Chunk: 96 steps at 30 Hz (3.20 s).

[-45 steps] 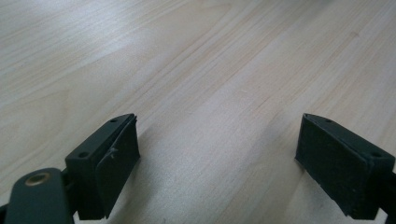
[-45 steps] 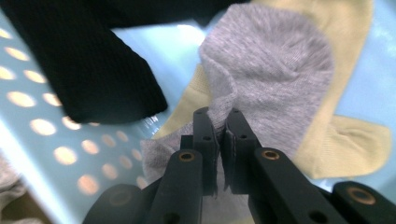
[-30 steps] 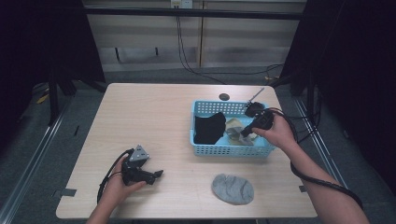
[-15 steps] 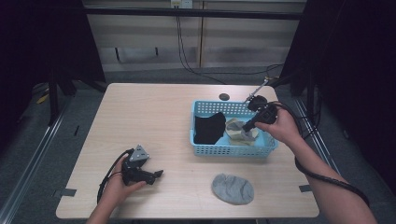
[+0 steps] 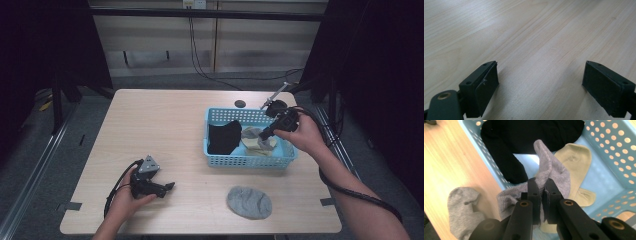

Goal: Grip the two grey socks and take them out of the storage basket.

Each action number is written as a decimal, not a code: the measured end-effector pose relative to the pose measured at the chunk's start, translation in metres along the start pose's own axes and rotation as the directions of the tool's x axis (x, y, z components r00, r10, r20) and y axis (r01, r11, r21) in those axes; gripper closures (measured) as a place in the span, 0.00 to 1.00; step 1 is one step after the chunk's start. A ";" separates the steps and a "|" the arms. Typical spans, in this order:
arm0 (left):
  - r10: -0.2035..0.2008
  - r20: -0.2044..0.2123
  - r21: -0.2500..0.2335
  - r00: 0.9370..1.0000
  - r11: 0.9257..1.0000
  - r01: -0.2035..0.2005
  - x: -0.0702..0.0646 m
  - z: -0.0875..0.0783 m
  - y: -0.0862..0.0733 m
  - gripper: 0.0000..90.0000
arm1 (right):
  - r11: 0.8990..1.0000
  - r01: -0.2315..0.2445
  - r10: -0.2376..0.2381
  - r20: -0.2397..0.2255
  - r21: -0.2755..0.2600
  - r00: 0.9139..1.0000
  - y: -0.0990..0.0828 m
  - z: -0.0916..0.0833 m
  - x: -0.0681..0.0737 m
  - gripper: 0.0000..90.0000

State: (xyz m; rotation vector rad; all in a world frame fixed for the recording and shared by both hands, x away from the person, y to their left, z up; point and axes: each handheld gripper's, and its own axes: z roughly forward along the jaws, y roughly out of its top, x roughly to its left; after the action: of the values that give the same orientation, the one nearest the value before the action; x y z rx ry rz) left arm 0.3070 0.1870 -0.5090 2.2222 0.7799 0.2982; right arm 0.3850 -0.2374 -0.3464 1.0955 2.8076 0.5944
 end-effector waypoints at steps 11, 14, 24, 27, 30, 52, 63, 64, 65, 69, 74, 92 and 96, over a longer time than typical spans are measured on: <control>0.001 -0.001 0.000 1.000 1.000 -0.001 0.000 0.000 0.000 0.14 | 0.999 0.037 -0.038 -0.012 -0.030 0.999 0.000 -0.011 0.014 0.95; 0.000 0.000 0.000 1.000 1.000 0.000 0.000 0.000 0.000 0.14 | 0.998 0.058 -0.058 -0.017 -0.039 0.998 0.001 -0.015 0.020 0.95; 0.005 -0.003 0.000 1.000 1.000 -0.005 0.000 0.000 0.000 0.14 | 0.993 0.099 -0.102 -0.040 -0.070 0.994 0.003 -0.021 0.037 0.95; 0.008 -0.004 0.001 1.000 1.000 -0.008 0.000 0.000 0.000 0.14 | 0.991 0.118 -0.121 -0.046 -0.067 0.992 0.004 -0.019 0.043 0.95; 0.001 -0.001 0.000 1.000 1.000 -0.001 0.000 0.000 0.000 0.14 | 0.988 0.135 -0.139 -0.058 -0.073 0.989 0.004 -0.017 0.051 0.95; 0.001 0.000 0.000 1.000 1.000 -0.001 0.000 0.000 0.000 0.14 | 0.966 0.239 -0.250 -0.123 -0.096 0.960 0.002 -0.016 0.094 0.95; -0.002 -0.001 -0.003 1.000 1.000 0.002 0.000 0.000 0.000 0.14 | 0.961 0.264 -0.275 -0.174 -0.083 0.945 0.003 0.010 0.109 0.95; 0.003 -0.003 -0.002 1.000 1.000 -0.003 0.000 0.000 0.000 0.14 | 0.960 0.268 -0.278 -0.179 -0.079 0.944 0.004 0.012 0.110 0.95; -0.002 -0.001 -0.002 1.000 1.000 0.002 0.000 0.000 0.000 0.14 | 0.959 0.272 -0.283 -0.183 -0.080 0.942 0.004 0.014 0.111 0.95; -0.003 -0.001 -0.004 1.000 1.000 0.003 0.000 0.000 0.000 0.14 | 0.957 0.281 -0.289 -0.196 -0.067 0.937 0.008 0.023 0.115 0.95; 0.005 -0.004 -0.002 1.000 1.000 -0.005 0.000 0.000 0.000 0.14 | 0.956 0.284 -0.293 -0.204 -0.074 0.934 0.011 0.032 0.116 0.90; 0.009 -0.003 0.001 1.000 1.000 -0.009 0.001 0.000 0.000 0.14 | 0.967 0.246 -0.254 -0.198 -0.066 0.947 0.000 0.037 0.109 0.64; 0.010 -0.003 0.001 1.000 1.000 -0.010 0.001 0.000 0.000 0.14 | 0.970 0.234 -0.244 -0.198 -0.069 0.949 -0.002 0.037 0.108 0.57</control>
State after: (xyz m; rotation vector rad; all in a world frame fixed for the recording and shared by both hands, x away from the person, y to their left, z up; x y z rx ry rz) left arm 0.3078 0.1873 -0.5088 2.2272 0.7713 0.3065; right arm 0.3108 -0.1551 -0.3732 0.7054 3.0204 0.7809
